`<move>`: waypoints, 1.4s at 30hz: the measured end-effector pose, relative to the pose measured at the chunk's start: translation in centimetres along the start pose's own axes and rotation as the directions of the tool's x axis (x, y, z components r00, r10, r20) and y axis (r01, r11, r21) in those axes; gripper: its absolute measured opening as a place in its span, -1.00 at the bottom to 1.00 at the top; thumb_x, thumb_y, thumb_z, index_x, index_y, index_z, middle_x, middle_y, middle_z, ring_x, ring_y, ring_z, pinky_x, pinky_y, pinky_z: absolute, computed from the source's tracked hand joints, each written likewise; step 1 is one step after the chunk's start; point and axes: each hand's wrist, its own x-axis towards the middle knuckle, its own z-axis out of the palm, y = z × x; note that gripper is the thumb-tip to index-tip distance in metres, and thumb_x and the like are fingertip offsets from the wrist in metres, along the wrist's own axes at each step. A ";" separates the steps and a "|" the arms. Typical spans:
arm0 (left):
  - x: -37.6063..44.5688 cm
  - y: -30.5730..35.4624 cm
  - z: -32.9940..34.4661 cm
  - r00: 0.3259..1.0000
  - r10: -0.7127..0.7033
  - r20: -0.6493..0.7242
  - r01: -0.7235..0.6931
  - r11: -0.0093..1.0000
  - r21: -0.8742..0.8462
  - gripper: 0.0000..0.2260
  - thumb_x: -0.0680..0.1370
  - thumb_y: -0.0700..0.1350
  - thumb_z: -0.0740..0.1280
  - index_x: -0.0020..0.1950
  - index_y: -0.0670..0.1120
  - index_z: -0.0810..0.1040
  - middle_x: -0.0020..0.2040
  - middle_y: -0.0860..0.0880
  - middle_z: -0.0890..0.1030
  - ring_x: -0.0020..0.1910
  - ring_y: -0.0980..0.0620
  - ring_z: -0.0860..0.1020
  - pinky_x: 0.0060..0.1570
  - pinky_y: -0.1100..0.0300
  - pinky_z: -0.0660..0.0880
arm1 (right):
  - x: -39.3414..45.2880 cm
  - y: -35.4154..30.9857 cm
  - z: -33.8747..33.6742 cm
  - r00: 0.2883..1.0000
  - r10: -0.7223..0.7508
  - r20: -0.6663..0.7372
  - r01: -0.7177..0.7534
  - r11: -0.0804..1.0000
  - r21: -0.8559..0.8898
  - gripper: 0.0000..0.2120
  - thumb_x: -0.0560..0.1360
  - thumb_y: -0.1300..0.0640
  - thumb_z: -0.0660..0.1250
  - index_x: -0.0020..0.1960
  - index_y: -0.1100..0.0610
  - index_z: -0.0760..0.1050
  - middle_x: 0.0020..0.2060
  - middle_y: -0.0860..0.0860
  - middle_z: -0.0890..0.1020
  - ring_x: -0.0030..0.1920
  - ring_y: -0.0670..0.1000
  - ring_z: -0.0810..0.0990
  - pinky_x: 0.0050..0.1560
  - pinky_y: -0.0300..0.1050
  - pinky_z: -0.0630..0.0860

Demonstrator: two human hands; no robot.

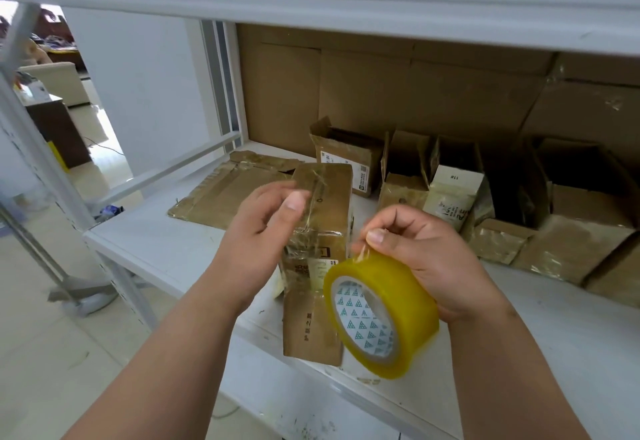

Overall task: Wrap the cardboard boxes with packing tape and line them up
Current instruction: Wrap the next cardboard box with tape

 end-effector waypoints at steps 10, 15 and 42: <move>-1.5 4.5 0.7 0.960 -0.004 0.279 -0.078 0.956 0.283 -0.90 0.49 -0.05 0.48 -0.19 -0.02 0.61 -0.19 0.09 0.66 -0.32 0.31 0.53 -0.33 0.46 0.41 | -0.8 -0.5 1.7 0.995 -0.093 -0.035 0.090 0.992 -0.086 -0.92 0.38 0.11 0.42 -0.21 -0.04 0.67 -0.18 0.08 0.69 -0.15 0.12 0.65 -0.04 0.11 0.59; -2.0 4.2 0.8 0.970 0.047 0.237 -0.148 0.891 0.430 -0.83 0.55 -0.04 0.39 -0.24 0.05 0.53 -0.18 0.04 0.63 -0.24 0.18 0.53 -0.32 0.35 0.42 | -1.6 -0.3 2.4 0.972 -0.211 -0.108 0.170 0.938 -0.302 -0.72 0.51 0.26 0.42 -0.06 -0.13 0.69 -0.09 -0.02 0.64 0.00 -0.06 0.62 0.08 -0.15 0.56; -1.2 2.7 -2.4 0.886 -0.342 -0.313 0.195 0.887 -0.418 -0.87 0.58 -0.29 0.33 -0.17 -0.22 0.56 -0.15 -0.18 0.64 -0.09 -0.11 0.63 -0.04 -0.04 0.63 | -1.7 0.2 -2.6 0.978 -0.060 0.202 0.044 0.996 0.080 -0.41 0.22 -0.21 0.59 0.06 0.18 0.64 -0.09 0.16 0.66 -0.08 0.09 0.62 -0.09 -0.16 0.55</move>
